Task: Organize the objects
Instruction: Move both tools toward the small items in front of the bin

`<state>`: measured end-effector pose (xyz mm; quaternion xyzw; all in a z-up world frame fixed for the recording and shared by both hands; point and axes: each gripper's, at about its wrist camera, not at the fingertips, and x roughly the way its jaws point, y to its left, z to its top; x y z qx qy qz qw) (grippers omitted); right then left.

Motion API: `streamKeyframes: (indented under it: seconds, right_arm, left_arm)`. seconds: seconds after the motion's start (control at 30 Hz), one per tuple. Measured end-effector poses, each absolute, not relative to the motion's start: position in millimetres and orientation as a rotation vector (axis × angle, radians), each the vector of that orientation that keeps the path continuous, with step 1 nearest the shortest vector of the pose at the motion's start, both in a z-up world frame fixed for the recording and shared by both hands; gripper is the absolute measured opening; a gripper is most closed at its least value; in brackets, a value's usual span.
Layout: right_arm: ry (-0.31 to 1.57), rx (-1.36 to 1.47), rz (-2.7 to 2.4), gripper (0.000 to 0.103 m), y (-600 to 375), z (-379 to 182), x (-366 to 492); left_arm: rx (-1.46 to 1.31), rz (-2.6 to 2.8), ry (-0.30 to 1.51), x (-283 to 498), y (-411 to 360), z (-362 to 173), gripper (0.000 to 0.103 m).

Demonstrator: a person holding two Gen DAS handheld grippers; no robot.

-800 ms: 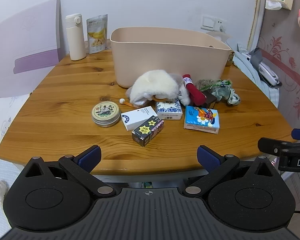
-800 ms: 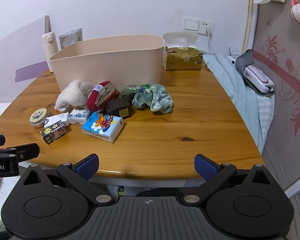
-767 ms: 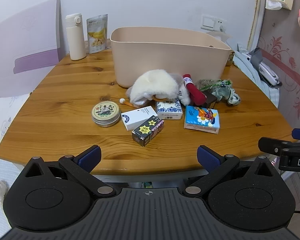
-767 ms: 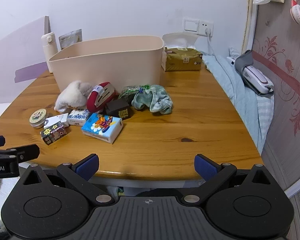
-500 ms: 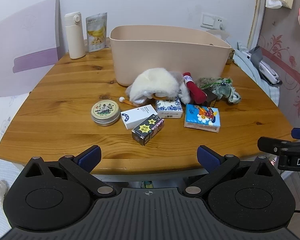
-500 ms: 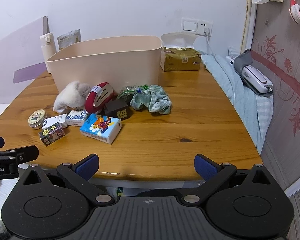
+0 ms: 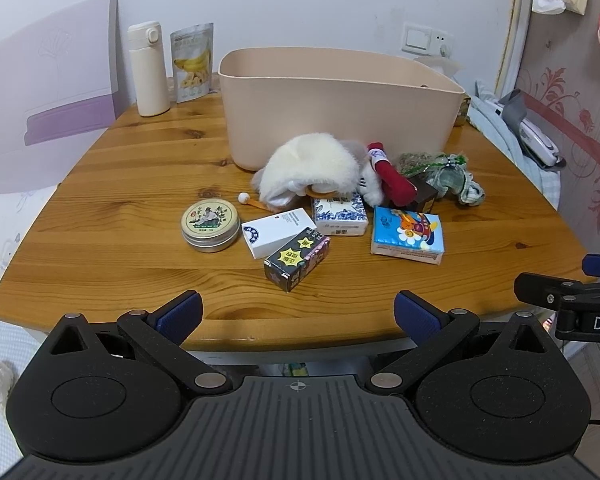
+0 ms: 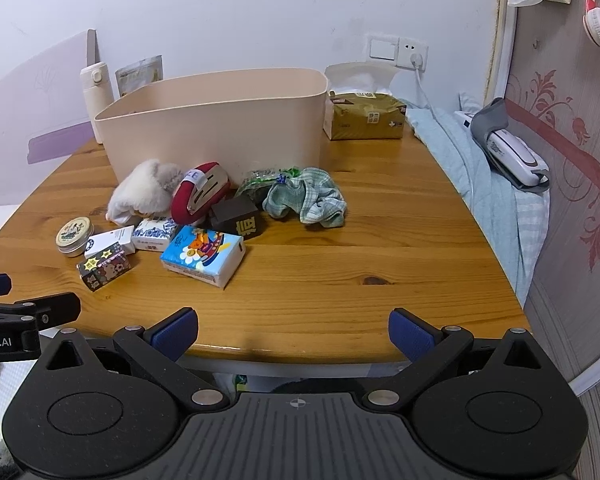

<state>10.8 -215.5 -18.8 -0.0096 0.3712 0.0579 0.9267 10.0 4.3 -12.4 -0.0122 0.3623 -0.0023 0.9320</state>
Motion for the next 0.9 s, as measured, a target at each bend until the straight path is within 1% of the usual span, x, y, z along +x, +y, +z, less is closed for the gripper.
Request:
streamKeyframes:
  seconds: [0.9]
  right_arm:
    - [0.787,-0.02,0.152,0.103,-201,-31,40]
  left_arm:
    - [0.007,0.002,0.755,41,10,-25,0.103]
